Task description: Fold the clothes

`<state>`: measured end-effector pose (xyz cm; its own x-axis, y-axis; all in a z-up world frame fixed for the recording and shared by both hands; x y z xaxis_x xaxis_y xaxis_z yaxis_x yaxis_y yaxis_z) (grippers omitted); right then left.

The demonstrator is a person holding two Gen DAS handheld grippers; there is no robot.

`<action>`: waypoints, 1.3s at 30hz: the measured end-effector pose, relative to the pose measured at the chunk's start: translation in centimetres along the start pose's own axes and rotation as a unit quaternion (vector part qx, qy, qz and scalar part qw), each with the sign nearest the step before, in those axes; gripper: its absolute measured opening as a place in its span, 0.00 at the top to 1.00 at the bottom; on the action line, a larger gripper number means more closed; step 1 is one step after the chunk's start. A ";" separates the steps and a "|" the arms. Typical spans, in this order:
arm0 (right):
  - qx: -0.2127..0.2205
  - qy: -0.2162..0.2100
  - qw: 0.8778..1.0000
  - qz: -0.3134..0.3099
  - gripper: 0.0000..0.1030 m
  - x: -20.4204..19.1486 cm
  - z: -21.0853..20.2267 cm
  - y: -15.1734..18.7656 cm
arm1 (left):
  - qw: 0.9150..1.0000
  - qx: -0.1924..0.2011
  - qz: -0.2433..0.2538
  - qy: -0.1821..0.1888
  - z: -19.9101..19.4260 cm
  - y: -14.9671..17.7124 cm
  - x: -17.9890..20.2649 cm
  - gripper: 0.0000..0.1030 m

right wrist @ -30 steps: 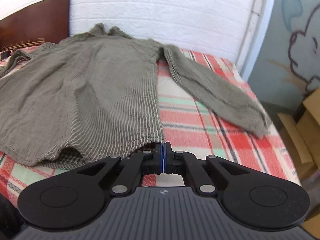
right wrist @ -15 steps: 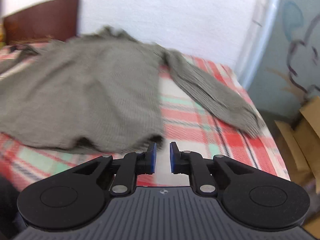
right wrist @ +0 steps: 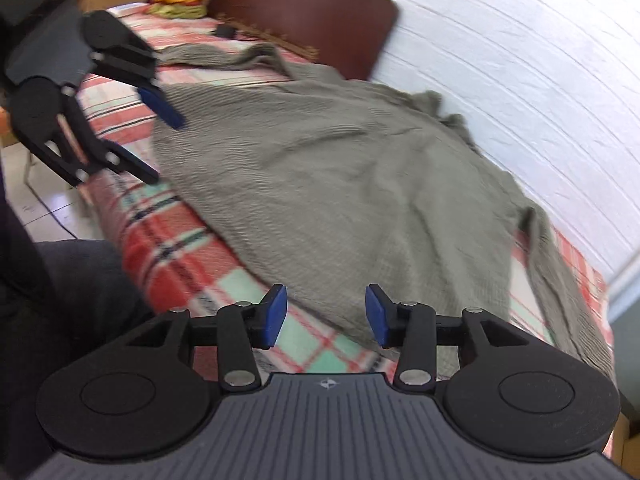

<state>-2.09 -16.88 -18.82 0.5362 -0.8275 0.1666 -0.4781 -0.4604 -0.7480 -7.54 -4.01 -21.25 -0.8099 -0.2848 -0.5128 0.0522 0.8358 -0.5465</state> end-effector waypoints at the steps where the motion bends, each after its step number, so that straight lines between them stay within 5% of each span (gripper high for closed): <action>1: -0.001 -0.006 1.000 -0.004 0.54 -0.3 0.2 0.0 | 1.000 0.001 0.005 0.006 0.4 -0.2 0.3 0.34; 5: -0.012 -0.016 1.000 -0.002 0.62 -1.0 1.7 -0.1 | 1.000 0.005 0.009 0.008 1.7 -0.8 0.7 0.31; 6: -0.015 -0.023 1.000 0.011 0.85 -0.9 1.9 -0.3 | 1.000 0.007 0.002 0.008 1.9 -0.9 0.6 0.32; 7: -0.019 -0.036 0.999 0.032 0.95 -0.7 2.0 -0.6 | 1.000 0.007 -0.011 0.011 2.1 -1.1 0.3 0.32; 9: -0.005 -0.047 0.997 0.060 0.98 -0.4 1.3 -1.6 | 0.999 0.005 -0.040 0.024 2.2 -1.3 -0.2 0.68; 11: 0.018 -0.051 0.996 0.070 0.98 0.0 0.2 -2.7 | 0.997 -0.002 -0.070 0.038 2.3 -1.4 -0.9 0.94; 14: 0.042 -0.058 0.994 0.084 0.98 0.5 -1.4 -4.1 | 0.994 0.013 -0.098 0.043 1.6 -1.8 -1.8 1.00; 21: 0.080 -0.061 0.992 0.076 0.98 0.8 -4.7 -5.6 | 0.980 0.089 -0.153 0.089 -2.1 -3.9 -3.1 1.00; 31: -0.027 -0.099 0.993 0.050 0.98 -2.3 0.3 -1.1 | 0.974 0.030 -0.183 0.129 1.0 -1.4 0.0 0.97; 33: -0.044 -0.109 0.992 0.050 0.98 -2.8 0.7 -0.5 | 0.972 0.029 -0.191 0.137 0.5 -1.0 0.1 0.77; 37: -0.064 -0.124 0.990 0.035 0.97 -3.0 0.2 0.1 | 0.977 0.023 -0.183 0.107 -1.7 0.3 -0.8 0.72; 39: -0.050 -0.118 0.991 0.026 0.96 -2.6 -0.7 -0.5 | 0.984 0.016 -0.170 0.058 -3.1 1.3 -2.1 0.50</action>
Point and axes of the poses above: each gripper's, at about its wrist camera, not at the fingertips, and z roughly the way its jaws point, x to its right, y to its underside, the point moved 8 cm from there along z, roughly the way its jaws point, and after that the axes turned 11 degrees about z, right-handed, at the moved point
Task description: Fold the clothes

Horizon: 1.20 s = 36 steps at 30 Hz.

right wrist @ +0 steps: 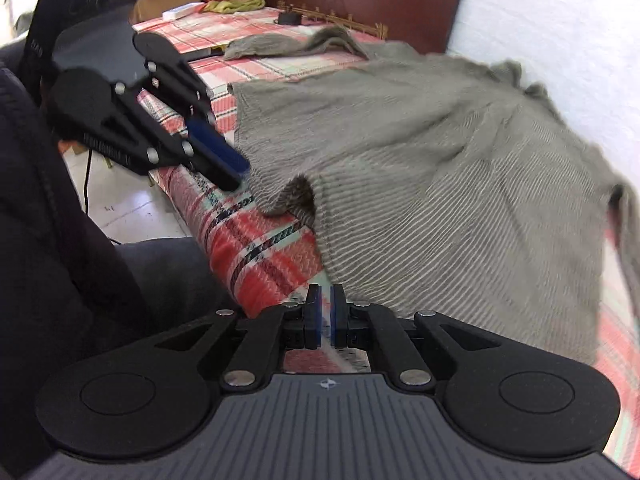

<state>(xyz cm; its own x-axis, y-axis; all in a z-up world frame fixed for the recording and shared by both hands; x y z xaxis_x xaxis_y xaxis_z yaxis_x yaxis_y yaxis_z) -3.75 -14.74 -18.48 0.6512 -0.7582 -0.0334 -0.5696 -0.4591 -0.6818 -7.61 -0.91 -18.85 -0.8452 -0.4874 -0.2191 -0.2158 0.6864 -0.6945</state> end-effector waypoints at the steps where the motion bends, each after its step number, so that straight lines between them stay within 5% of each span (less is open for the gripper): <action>1: 0.014 0.004 1.000 0.007 0.96 0.2 -0.5 -0.6 | 0.999 -0.003 0.007 -0.035 -0.6 0.4 -1.0 0.46; 4: 0.058 -0.001 0.998 0.029 0.91 0.4 -1.8 -2.7 | 0.992 -0.029 0.012 -0.121 -1.6 2.2 -4.3 0.44; 5: 0.067 -0.007 0.997 0.025 0.83 0.1 -1.7 -3.1 | 0.989 -0.041 0.009 -0.143 -1.7 2.9 -5.4 0.44; 8: 0.074 -0.008 0.997 -0.005 0.73 -1.1 -0.5 -3.8 | 0.982 -0.071 -0.005 -0.178 -1.5 5.3 -7.7 0.44; 12: 0.052 -0.006 0.998 -0.037 0.73 -2.1 1.1 -3.8 | 0.980 -0.083 -0.029 -0.179 -0.9 7.1 -9.9 0.44; 16: 0.029 0.041 0.991 -0.123 0.72 -2.9 2.0 -3.6 | 0.979 -0.088 -0.044 -0.180 0.5 7.8 -11.5 0.45; 19: 0.026 0.050 0.983 -0.173 0.61 -3.6 2.6 -3.7 | 0.979 -0.081 -0.070 -0.174 1.0 8.1 -12.1 0.58; 21: 0.031 0.043 0.980 -0.193 0.60 -4.2 3.1 -4.1 | 0.979 -0.065 -0.090 -0.169 1.0 8.0 -12.3 0.76; 23: 0.038 0.038 0.976 -0.212 0.62 -4.9 3.7 -4.6 | 0.979 -0.048 -0.110 -0.164 1.0 7.7 -12.5 0.98; 24: 0.040 0.037 0.974 -0.220 0.70 -5.1 4.0 -4.9 | 0.980 -0.038 -0.117 -0.158 1.0 7.4 -12.4 0.99; 26: 0.035 0.037 0.975 -0.216 1.00 -5.1 4.4 -5.4 | 0.982 -0.021 -0.118 -0.144 0.5 7.1 -12.1 1.00; 30: 0.052 0.002 0.990 -0.134 1.00 -3.8 2.9 -6.9 | 0.982 -0.013 -0.112 -0.154 -1.1 7.3 -11.8 1.00; 36: 0.038 -0.002 0.990 -0.132 1.00 -3.3 2.7 -5.4 | 0.975 -0.061 -0.126 -0.170 -0.3 9.3 -12.1 1.00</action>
Point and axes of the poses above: each gripper's, at about its wrist camera, not at the fingertips, and z roughly the way its jaws point, x to its right, y to its underside, the point moved 8 cm from there along z, roughly the way its jaws point, and after that the axes turned 11 degrees about z, right-handed, at the moved point
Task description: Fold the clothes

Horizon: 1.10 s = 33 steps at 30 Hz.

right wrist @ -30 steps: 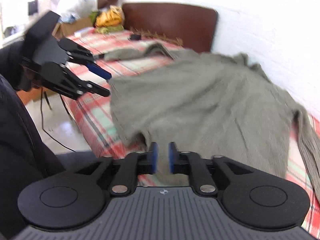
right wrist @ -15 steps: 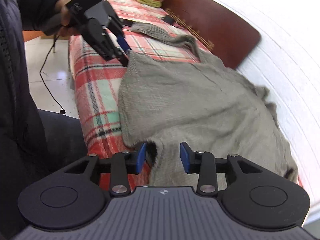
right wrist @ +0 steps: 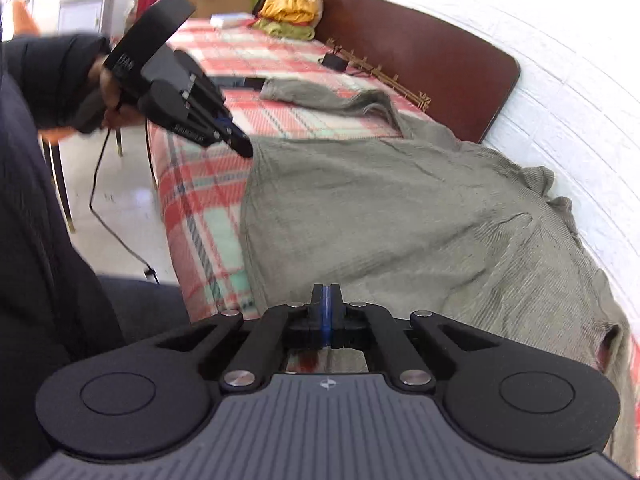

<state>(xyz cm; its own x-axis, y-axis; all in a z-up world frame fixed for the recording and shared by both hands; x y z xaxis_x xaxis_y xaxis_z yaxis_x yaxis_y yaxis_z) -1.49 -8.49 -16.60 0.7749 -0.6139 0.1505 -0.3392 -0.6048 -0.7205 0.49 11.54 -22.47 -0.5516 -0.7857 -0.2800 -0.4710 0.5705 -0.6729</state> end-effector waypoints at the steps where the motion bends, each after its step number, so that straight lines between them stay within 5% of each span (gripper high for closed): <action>1: -0.004 0.002 1.000 -0.002 1.00 0.1 0.0 0.2 | 1.000 -0.008 0.004 -0.003 0.3 0.1 0.1 1.00; 3: -0.011 0.007 1.000 -0.008 0.99 0.2 0.1 0.6 | 1.000 -0.011 0.014 -0.007 0.5 0.1 0.2 1.00; 4: -0.012 0.008 1.000 -0.012 0.97 0.2 0.1 0.7 | 1.000 -0.013 0.017 -0.009 0.4 0.0 0.1 0.92; 5: -0.012 0.010 1.000 -0.018 0.92 0.2 0.0 0.8 | 1.000 -0.016 0.017 -0.009 0.2 0.1 0.0 0.72; 6: -0.012 0.013 0.999 -0.029 0.84 0.0 0.1 0.9 | 1.000 -0.020 0.017 -0.009 0.0 0.2 -0.2 0.66; 10: -0.010 0.014 0.997 -0.081 0.62 -0.9 0.8 1.4 | 1.000 -0.022 -0.008 -0.009 -1.9 0.2 -1.4 0.57; 16: -0.015 0.007 0.992 -0.125 0.66 -1.7 2.5 1.5 | 0.999 0.041 -0.028 0.012 -4.1 -3.7 -0.5 0.42; 17: -0.024 0.004 0.994 -0.110 0.96 -1.4 2.7 1.3 | 0.999 0.047 -0.016 0.020 -3.8 -4.4 0.3 0.42; 18: -0.029 0.000 0.995 -0.092 0.98 -1.1 2.8 1.1 | 0.998 0.051 -0.004 0.029 -3.4 -5.1 1.2 0.42; 24: 0.003 -0.045 0.998 0.047 0.98 0.6 0.7 0.3 | 0.992 0.060 0.076 0.079 -1.0 -8.0 7.1 0.42; 29: -0.026 -0.063 0.996 0.054 0.92 -0.8 1.9 2.8 | 0.984 0.057 0.135 0.103 -0.6 -8.6 10.3 0.38; 33: 0.004 -0.015 0.995 0.103 0.83 2.3 -0.9 3.3 | 0.982 0.050 0.148 0.102 -0.2 -8.6 10.8 0.37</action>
<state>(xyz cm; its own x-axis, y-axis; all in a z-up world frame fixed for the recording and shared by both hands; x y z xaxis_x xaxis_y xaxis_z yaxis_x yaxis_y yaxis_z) -1.29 -12.33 -18.06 0.7054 -0.7085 -0.0213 -0.4883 -0.4639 -0.7392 -1.58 -1.79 -19.58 -0.7859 -0.5186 -0.3367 -0.2050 0.7322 -0.6495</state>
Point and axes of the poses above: each gripper's, at about its wrist camera, not at the fingertips, and z roughly the way its jaws point, x to its right, y to its underside, the point moved 8 cm from there along z, roughly the way its jaws point, and after that the axes turned 11 degrees about z, right-handed, at the moved point
